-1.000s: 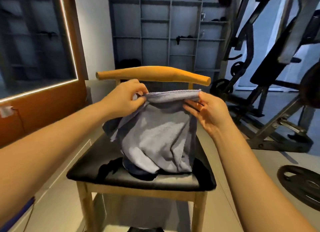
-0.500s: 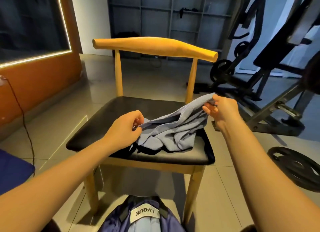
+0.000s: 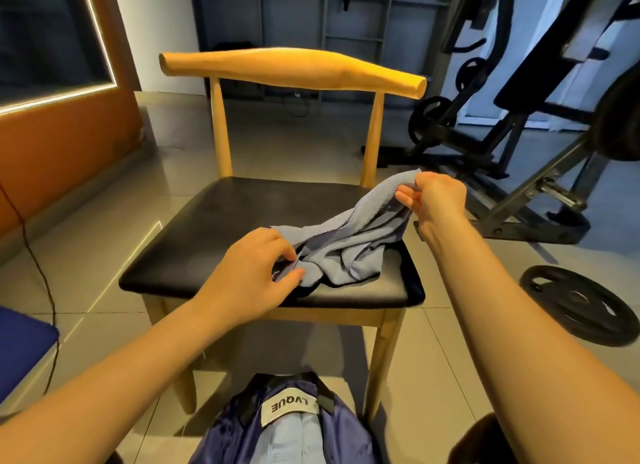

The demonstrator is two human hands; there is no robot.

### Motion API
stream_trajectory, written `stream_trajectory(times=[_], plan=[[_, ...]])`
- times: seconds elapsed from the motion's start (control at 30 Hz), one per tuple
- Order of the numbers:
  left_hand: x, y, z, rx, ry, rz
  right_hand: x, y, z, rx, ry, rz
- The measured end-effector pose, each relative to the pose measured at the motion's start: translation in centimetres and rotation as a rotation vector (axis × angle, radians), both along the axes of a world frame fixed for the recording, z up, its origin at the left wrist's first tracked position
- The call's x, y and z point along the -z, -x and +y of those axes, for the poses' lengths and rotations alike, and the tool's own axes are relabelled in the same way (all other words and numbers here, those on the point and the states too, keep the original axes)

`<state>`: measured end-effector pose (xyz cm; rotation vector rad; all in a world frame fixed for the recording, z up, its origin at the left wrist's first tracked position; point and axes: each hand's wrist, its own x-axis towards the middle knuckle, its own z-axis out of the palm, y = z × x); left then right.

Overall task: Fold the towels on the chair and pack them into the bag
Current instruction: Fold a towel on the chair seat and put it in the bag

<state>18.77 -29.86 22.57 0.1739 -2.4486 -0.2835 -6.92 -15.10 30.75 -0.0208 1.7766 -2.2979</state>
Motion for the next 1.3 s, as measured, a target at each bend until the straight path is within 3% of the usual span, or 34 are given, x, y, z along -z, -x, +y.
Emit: stream_trajectory(times=[0.2,0.4,0.57,0.93,1.2,1.3], plan=[[0.3,-0.4,-0.6,-0.088,0.032,-0.028,0.1,0.3,0.4,0.031,0.037,0.005],[-0.2,-1.2,-1.5,-0.062,-0.115,-0.002,0.3,0.7,0.5,0.018,0.022,-0.022],[-1.5,-1.7,-3.3,-0.154,-0.108,0.07,-0.7,0.6,0.6,0.008,0.006,-0.045],[-16.1,-3.8,-7.3,-0.368,-0.193,0.289,-7.1,-5.1,2.3,-0.053,-0.011,0.525],[-22.3,-5.1,-9.0,-0.403,-0.13,0.45,-15.2,-9.0,2.2,-0.064,0.023,0.68],[-23.4,-5.4,-8.9,-0.383,-0.107,0.444,-17.1,-9.7,2.4,-0.053,-0.112,0.676]])
